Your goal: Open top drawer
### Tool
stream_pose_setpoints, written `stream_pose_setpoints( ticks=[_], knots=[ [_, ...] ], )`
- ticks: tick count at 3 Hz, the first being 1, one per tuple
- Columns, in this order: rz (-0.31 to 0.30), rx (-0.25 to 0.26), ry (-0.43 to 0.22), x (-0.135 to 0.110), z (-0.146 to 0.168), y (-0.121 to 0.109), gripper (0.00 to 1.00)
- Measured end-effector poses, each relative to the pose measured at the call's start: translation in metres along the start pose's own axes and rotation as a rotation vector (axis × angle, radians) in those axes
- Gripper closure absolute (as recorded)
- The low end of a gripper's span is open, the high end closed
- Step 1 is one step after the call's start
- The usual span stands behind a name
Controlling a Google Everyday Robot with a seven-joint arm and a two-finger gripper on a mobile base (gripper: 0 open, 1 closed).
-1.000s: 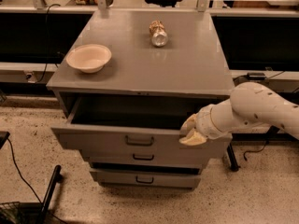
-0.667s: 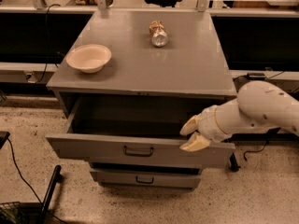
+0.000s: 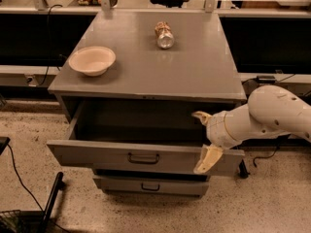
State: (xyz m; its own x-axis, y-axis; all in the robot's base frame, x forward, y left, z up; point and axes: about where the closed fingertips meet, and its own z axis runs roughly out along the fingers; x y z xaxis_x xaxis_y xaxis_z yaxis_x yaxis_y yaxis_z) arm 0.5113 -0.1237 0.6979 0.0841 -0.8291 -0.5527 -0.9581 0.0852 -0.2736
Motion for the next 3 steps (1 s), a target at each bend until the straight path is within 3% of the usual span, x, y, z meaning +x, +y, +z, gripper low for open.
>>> stream_pose_setpoints(
  ticks=[1,3],
  knots=[
    [0.002,-0.003,-0.004,-0.001,-0.001,0.000,0.00],
    [0.049,-0.042,-0.049,-0.032,-0.049,-0.019,0.00]
  ],
)
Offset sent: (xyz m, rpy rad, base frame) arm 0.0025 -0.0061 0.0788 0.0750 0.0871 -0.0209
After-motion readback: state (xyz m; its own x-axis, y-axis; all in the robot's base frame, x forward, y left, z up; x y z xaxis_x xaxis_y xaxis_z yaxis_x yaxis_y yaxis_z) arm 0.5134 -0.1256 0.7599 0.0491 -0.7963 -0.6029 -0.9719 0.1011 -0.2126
